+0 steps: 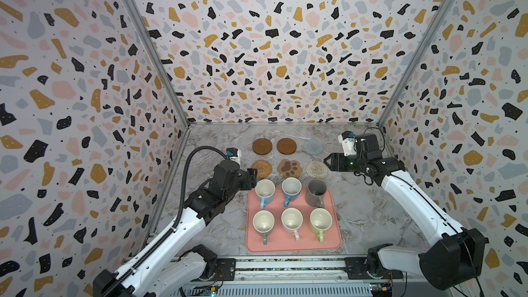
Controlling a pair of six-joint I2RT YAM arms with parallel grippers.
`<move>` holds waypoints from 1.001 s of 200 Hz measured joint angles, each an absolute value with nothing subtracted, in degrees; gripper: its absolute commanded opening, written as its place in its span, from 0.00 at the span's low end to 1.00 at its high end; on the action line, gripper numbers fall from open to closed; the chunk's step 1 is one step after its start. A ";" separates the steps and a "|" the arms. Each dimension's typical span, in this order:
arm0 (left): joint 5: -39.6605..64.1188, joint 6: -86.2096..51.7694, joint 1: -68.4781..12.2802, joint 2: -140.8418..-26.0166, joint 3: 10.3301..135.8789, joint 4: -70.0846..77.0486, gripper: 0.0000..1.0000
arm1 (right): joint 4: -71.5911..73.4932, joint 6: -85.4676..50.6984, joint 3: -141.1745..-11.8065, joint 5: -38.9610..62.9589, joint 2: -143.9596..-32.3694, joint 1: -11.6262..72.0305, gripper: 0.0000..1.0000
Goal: Place cups on coasters
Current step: Pick up the cup from the tray.
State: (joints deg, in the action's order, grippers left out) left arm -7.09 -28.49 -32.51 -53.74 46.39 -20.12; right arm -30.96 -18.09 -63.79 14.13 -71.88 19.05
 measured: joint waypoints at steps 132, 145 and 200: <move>-13.45 -29.61 -41.28 -49.30 40.49 -20.86 0.70 | -45.91 -23.64 -59.77 2.31 -67.79 38.13 0.65; -13.39 -29.61 -41.30 -49.32 40.49 -20.58 0.70 | -46.94 -24.49 -58.87 2.11 -67.88 39.46 0.64; -12.53 -29.74 -41.32 -50.30 39.59 -20.29 0.70 | -48.56 -26.59 -56.49 2.02 -68.23 41.21 0.57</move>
